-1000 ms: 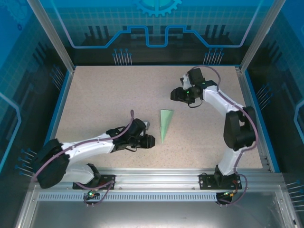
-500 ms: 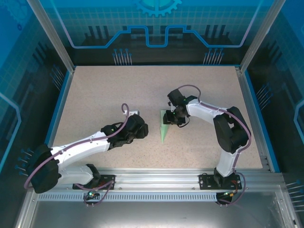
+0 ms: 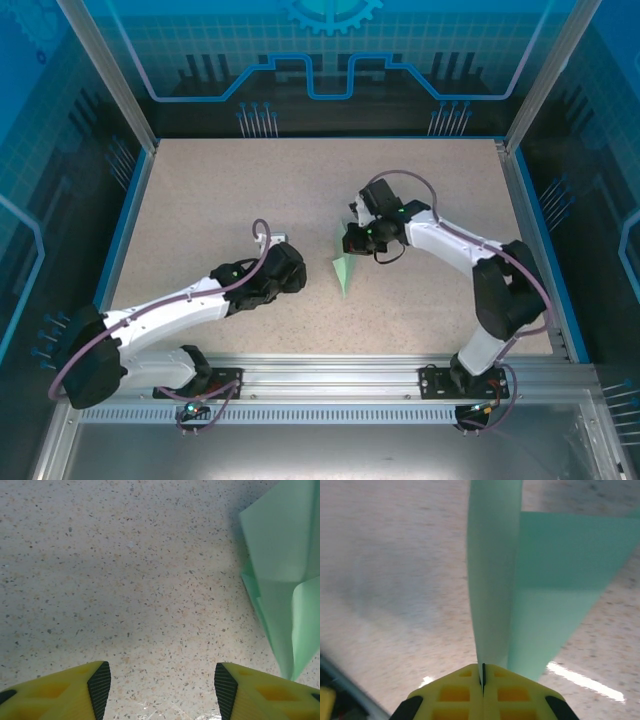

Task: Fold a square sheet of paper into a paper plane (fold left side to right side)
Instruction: Turn over the paper plane at the center of the table.

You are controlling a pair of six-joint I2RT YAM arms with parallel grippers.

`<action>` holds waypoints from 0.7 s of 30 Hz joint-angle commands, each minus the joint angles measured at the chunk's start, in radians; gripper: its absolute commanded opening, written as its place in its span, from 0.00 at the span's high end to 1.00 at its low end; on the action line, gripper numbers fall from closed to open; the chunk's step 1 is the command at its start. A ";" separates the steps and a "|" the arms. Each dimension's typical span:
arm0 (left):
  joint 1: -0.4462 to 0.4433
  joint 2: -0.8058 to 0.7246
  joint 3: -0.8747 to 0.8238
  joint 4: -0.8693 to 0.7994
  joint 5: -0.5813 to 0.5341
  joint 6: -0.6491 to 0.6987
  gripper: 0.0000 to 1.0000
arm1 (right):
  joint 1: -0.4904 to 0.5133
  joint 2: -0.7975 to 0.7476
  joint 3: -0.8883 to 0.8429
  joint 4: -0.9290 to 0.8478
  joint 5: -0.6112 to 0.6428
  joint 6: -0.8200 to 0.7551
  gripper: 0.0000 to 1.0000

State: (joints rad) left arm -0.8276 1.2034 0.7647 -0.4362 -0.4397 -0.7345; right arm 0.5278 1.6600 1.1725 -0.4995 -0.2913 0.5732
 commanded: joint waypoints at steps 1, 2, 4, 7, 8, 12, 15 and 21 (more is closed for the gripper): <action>0.003 -0.049 0.017 -0.052 -0.055 -0.019 0.39 | -0.022 -0.039 -0.068 0.071 -0.157 -0.017 1.00; 0.004 -0.059 0.014 -0.053 -0.060 -0.020 0.38 | -0.036 -0.037 -0.097 0.096 -0.174 -0.011 1.00; 0.003 -0.070 0.008 -0.056 -0.063 -0.024 0.38 | -0.069 -0.016 -0.146 0.142 -0.210 -0.003 1.00; 0.003 -0.075 0.004 -0.066 -0.067 -0.029 0.38 | -0.125 0.036 -0.203 0.187 -0.225 -0.007 1.00; 0.003 -0.074 0.004 -0.070 -0.069 -0.029 0.38 | -0.143 0.061 -0.215 0.193 -0.226 -0.020 0.98; 0.004 -0.068 0.012 -0.077 -0.070 -0.029 0.37 | -0.204 0.090 -0.245 0.181 -0.183 -0.055 0.83; 0.004 -0.066 0.023 -0.088 -0.077 -0.024 0.37 | -0.219 0.016 -0.242 0.107 -0.083 -0.083 0.72; 0.004 -0.079 0.017 -0.073 -0.080 -0.015 0.31 | -0.162 -0.138 -0.160 -0.115 0.112 -0.130 0.55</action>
State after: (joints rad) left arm -0.8276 1.1416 0.7647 -0.4965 -0.4934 -0.7540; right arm 0.3290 1.5948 0.9607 -0.4908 -0.2844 0.4797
